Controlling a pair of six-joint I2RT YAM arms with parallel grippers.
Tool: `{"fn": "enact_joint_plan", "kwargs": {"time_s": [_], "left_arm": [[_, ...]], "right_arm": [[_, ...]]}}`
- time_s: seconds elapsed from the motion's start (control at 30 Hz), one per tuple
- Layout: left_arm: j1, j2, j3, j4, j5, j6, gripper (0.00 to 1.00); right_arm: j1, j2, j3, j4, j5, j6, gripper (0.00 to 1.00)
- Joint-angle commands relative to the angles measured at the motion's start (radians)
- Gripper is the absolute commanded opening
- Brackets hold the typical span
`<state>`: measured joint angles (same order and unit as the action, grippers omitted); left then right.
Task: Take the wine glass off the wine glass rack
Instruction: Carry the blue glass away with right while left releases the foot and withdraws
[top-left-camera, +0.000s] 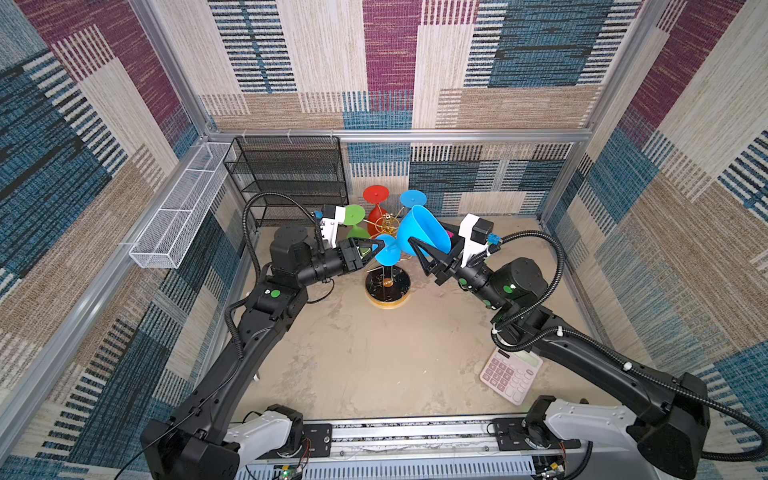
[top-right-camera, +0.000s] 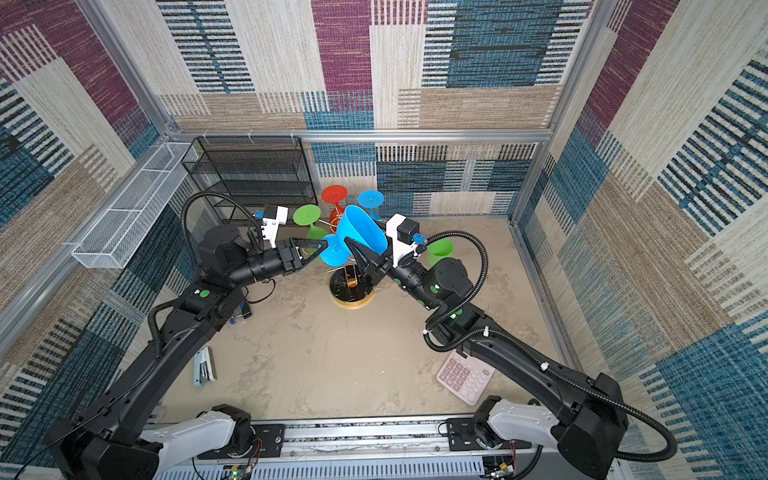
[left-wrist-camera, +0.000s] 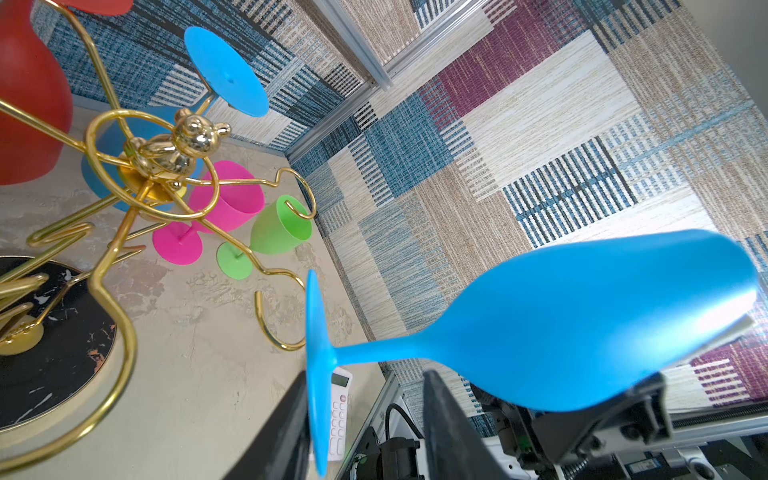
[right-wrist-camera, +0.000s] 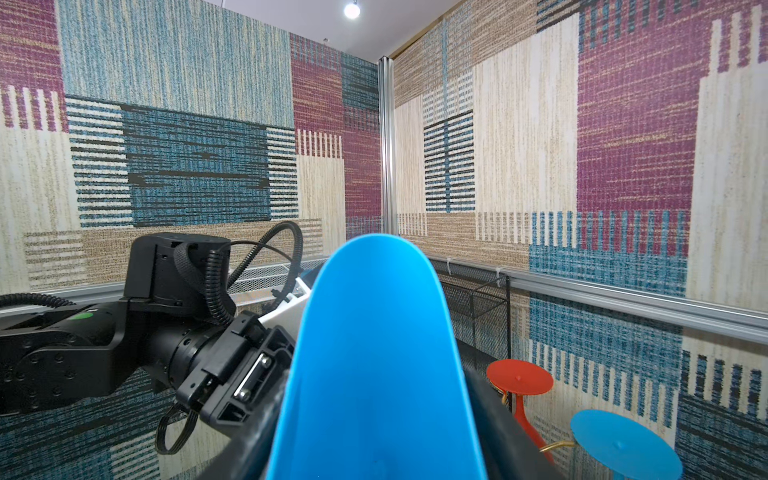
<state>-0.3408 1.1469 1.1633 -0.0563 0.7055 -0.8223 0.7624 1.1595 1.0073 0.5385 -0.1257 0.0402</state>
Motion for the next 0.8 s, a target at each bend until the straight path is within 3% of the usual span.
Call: {"fn": "enact_joint_plan", "kwargs": {"time_s": [0.0, 0.3, 0.5, 0.77], "left_arm": [[0.0, -0.033, 0.0, 0.03, -0.05, 0.073, 0.53], [0.003, -0.184, -0.007, -0.043, -0.269, 0.277, 0.7], [0.004, -0.281, -0.04, -0.065, -0.452, 0.441, 0.79], [0.005, -0.334, -0.08, -0.073, -0.595, 0.586, 0.87]], "right_arm": [[0.0, -0.026, 0.047, -0.104, 0.082, -0.003, 0.51], [-0.001, -0.175, 0.162, -0.512, 0.405, -0.008, 0.52], [-0.008, -0.294, 0.203, -0.783, 0.696, 0.056, 0.53], [-0.054, -0.367, 0.157, -0.923, 0.872, 0.137, 0.55]]}}
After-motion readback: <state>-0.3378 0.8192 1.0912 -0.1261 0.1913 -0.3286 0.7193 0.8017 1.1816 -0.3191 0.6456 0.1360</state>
